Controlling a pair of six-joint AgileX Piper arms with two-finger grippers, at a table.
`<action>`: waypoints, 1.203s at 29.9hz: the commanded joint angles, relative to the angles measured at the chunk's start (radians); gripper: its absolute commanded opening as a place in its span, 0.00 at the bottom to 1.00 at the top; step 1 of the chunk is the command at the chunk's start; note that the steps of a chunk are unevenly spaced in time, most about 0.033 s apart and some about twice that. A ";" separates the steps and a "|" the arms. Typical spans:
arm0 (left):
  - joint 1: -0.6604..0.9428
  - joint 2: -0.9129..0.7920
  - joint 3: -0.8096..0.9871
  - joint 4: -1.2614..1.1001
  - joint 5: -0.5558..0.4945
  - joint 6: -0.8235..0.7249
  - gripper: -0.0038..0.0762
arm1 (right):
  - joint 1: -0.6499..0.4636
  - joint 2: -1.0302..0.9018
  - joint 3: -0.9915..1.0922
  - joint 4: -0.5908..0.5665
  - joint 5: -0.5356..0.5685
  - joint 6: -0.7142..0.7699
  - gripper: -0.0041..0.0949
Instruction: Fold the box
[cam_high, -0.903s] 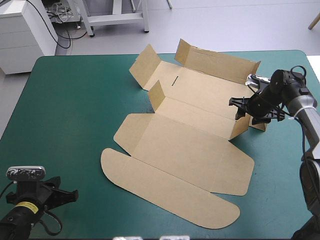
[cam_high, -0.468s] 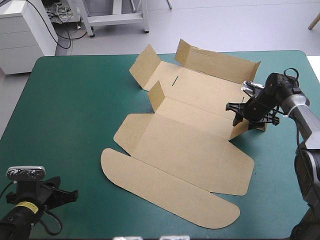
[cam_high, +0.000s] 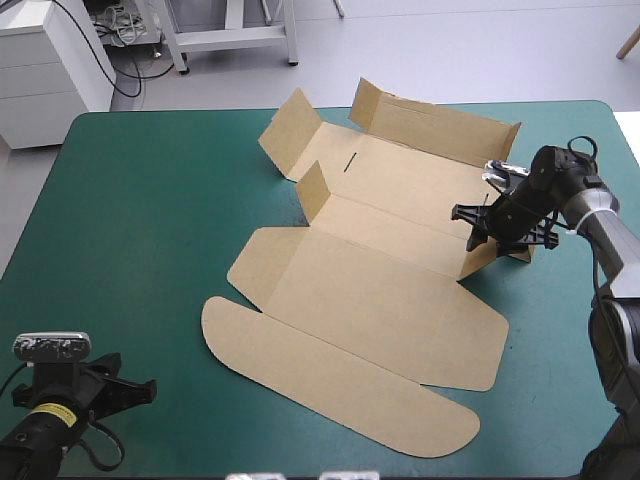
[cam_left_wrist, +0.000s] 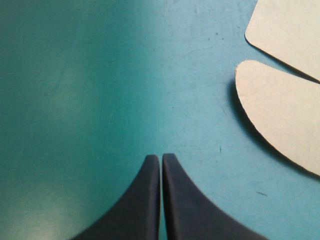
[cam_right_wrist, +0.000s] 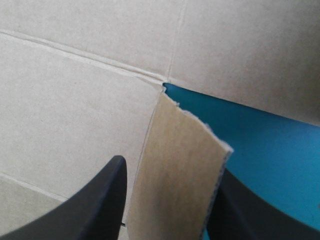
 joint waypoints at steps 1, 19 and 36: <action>0.000 0.008 -0.025 -0.004 -0.059 -0.010 0.04 | -0.002 -0.038 -0.025 0.013 0.030 0.045 0.37; 0.000 0.008 -0.025 -0.004 -0.059 -0.010 0.04 | 0.000 -0.018 -0.045 0.021 0.081 -0.034 0.02; 0.000 0.008 -0.025 -0.004 -0.059 -0.010 0.04 | 0.300 0.131 -0.434 -0.208 0.081 -0.400 0.03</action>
